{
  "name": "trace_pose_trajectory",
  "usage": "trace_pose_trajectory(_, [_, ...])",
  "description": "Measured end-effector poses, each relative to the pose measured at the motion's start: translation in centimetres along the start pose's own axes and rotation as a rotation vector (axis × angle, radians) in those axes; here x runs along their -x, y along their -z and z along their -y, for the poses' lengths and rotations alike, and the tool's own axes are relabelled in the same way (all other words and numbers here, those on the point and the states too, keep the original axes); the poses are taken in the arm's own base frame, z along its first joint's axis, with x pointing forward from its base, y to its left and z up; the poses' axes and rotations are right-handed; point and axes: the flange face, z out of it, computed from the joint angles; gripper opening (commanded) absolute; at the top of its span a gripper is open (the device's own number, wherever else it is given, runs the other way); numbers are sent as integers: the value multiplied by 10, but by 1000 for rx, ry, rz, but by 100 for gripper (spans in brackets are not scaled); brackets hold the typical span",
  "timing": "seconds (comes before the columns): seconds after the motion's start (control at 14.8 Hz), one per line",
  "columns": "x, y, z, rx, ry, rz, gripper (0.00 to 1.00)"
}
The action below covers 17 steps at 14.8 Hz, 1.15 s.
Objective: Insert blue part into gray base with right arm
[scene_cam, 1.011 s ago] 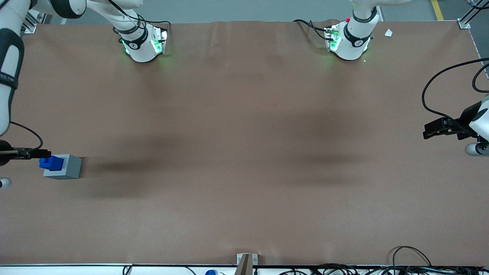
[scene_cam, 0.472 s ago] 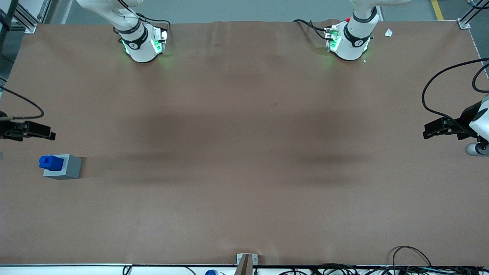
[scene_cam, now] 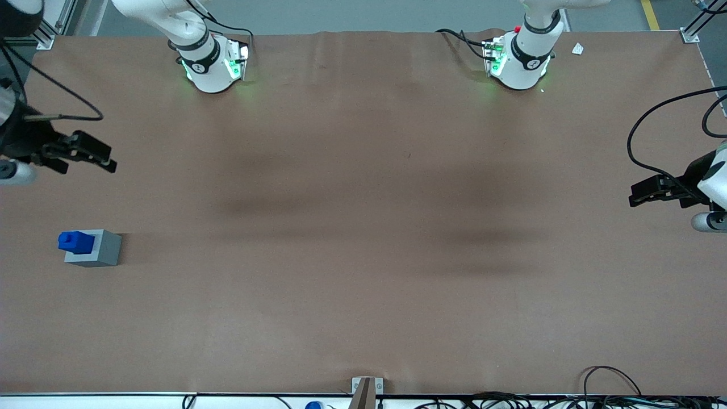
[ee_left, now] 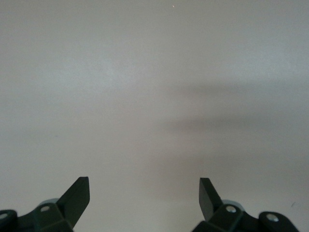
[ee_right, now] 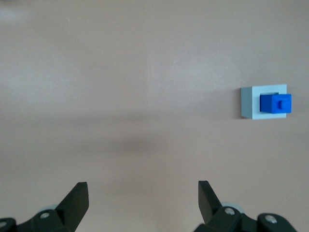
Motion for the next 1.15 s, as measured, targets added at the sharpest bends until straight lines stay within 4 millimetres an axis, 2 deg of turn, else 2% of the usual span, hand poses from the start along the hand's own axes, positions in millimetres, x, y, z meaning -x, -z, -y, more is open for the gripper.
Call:
trace_pose_trajectory(0.2, [21, -6, -15, -7, -15, 22, 100])
trace_pose_trajectory(0.4, [33, -12, -33, -18, -38, 32, 100])
trace_pose_trajectory(0.61, [36, -11, -36, -21, -41, 31, 100])
trace_pose_trajectory(0.88, [37, 1, -35, -18, -39, 8, 100])
trace_pose_trajectory(1.15, [39, 7, -48, -7, -59, 6, 100])
